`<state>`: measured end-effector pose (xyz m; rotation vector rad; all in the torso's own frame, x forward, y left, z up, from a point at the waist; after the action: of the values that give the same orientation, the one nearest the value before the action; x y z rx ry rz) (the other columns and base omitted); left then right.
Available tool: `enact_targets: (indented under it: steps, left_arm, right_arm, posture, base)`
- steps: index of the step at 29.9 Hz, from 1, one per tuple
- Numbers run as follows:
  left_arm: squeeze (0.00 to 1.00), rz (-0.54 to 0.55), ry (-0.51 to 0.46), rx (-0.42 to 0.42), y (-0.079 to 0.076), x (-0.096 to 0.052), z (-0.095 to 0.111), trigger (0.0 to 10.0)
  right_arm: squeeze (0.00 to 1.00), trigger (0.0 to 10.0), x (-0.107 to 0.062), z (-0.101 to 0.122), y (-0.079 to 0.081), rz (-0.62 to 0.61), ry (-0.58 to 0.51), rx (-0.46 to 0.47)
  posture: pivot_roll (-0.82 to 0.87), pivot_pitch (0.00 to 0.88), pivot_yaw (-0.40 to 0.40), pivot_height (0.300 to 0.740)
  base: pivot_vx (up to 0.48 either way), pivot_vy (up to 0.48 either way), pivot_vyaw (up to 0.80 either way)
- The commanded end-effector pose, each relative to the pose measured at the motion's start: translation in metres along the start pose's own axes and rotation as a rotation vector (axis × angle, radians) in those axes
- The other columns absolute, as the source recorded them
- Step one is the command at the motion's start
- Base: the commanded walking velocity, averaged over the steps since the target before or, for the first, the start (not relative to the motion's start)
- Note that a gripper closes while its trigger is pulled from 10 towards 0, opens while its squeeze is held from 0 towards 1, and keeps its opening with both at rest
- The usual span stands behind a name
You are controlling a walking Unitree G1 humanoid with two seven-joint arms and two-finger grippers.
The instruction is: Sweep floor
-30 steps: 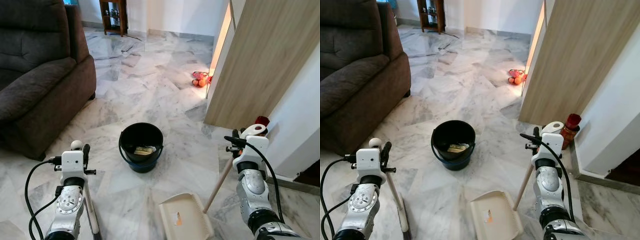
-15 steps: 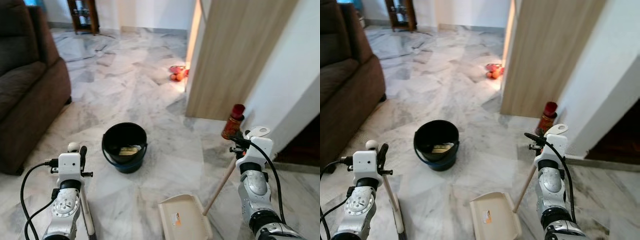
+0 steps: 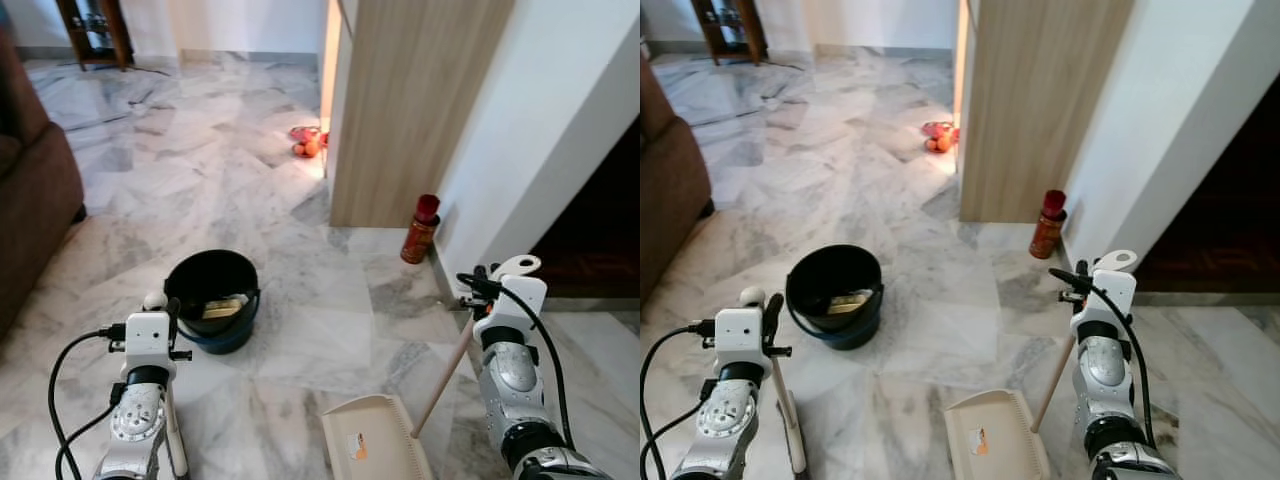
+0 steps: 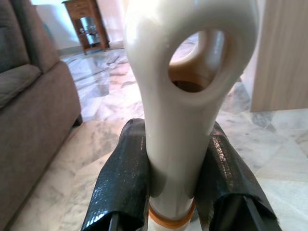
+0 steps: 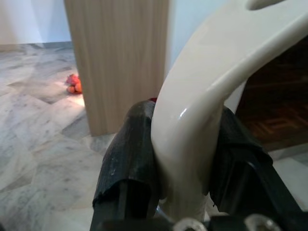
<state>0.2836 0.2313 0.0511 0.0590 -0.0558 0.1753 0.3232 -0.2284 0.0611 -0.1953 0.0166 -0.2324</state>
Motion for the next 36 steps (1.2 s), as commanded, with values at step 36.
enact_targets:
  steps: [36]
  left_arm:
    - [0.0,-0.045,-0.064,0.021,-0.0091,0.0144,0.0171,10.0]
  right_arm:
    - [0.0,10.0,0.0046,0.0075,0.0048,-0.005,-0.017,-0.002]
  posture:
    - [0.03,0.0,-0.039,0.74]
  base:
    - [0.0,-0.091,-0.8]
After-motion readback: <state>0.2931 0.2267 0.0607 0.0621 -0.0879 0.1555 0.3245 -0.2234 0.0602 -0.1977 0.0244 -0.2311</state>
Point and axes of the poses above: a point about 5 cm out from each wrist's last joint towards the gripper, its own x axis pointing out of the wrist towards the gripper, its own z axis along the axis of the wrist's last joint, y = z × x, the point moved 1 cm from there along x, pointing out of the wrist towards the gripper, and after that the axes turned 10 degrees about -x, right-handed, at the moved point
